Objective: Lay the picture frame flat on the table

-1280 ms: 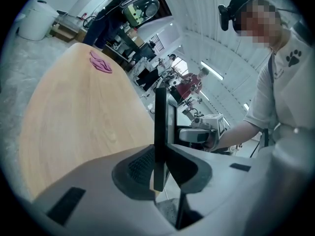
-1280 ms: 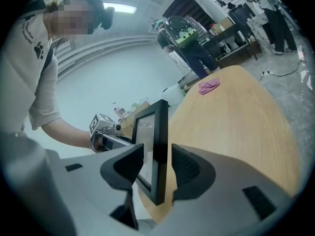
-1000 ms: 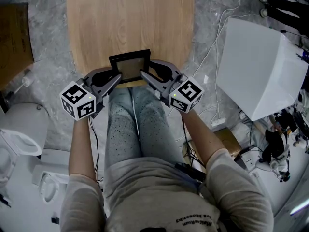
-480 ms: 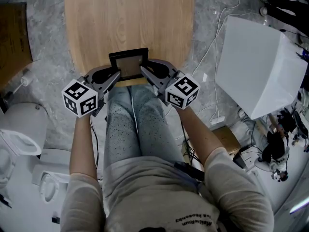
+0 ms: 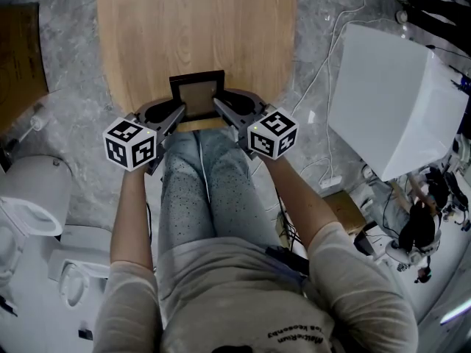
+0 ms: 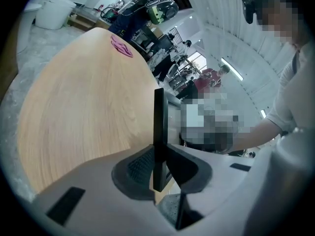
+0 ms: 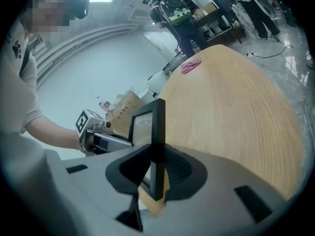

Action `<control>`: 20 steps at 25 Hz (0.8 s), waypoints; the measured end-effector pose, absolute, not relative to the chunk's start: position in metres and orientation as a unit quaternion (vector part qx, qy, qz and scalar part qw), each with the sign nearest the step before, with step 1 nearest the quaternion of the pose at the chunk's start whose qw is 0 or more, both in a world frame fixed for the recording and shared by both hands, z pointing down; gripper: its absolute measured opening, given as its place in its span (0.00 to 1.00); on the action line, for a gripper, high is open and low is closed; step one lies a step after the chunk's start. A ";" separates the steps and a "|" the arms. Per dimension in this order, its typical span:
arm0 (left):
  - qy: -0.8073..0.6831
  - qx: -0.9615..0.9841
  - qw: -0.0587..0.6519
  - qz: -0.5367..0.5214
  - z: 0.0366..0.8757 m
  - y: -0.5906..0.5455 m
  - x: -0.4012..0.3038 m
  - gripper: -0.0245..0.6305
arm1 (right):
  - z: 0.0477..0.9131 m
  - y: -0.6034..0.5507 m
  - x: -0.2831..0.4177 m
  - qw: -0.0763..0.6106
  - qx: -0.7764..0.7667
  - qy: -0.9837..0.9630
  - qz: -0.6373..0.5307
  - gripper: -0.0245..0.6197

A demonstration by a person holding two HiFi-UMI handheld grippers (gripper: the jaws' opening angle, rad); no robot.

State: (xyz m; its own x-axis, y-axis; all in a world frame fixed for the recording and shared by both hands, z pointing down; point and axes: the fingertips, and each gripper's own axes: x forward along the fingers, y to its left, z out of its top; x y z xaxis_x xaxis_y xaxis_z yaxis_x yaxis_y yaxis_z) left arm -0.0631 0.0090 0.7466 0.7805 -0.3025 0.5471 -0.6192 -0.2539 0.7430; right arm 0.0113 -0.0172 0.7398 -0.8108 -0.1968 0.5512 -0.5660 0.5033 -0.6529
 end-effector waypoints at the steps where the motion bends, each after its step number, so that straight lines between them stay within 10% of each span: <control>1: -0.298 0.776 0.536 0.150 0.748 0.009 -0.063 0.16 | 0.741 -0.017 0.011 0.210 0.227 -0.840 0.446 0.18; 20: -0.315 0.752 0.549 0.183 0.777 0.004 -0.055 0.16 | 0.770 -0.021 0.020 0.238 0.241 -0.818 0.464 0.18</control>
